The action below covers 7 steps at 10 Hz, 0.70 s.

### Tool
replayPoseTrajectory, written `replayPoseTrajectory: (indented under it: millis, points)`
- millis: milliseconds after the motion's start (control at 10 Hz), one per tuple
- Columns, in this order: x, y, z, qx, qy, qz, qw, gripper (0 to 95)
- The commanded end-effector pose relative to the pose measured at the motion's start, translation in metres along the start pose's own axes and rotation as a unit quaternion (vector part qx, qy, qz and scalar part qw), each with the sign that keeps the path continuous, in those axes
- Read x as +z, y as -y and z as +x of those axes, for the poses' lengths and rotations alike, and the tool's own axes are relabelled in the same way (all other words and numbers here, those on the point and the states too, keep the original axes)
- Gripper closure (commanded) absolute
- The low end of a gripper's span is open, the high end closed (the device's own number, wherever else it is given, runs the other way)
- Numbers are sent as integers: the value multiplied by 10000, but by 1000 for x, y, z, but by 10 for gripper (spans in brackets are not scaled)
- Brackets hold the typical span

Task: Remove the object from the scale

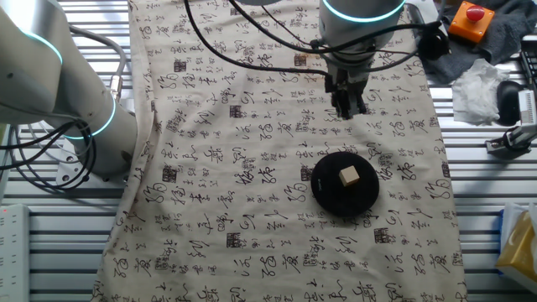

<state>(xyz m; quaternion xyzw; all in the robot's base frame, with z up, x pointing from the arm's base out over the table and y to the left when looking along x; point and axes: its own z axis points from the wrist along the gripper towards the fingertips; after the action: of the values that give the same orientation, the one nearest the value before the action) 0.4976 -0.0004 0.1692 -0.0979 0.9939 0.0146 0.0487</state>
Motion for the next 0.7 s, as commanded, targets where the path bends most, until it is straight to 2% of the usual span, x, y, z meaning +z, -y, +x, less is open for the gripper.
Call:
replayPoseTrajectory:
  millis: [100,700]
  points:
    - [0,0,0,-55,2,0,10000,950]
    - [-3,-1,0,96,31,-8,9999,950]
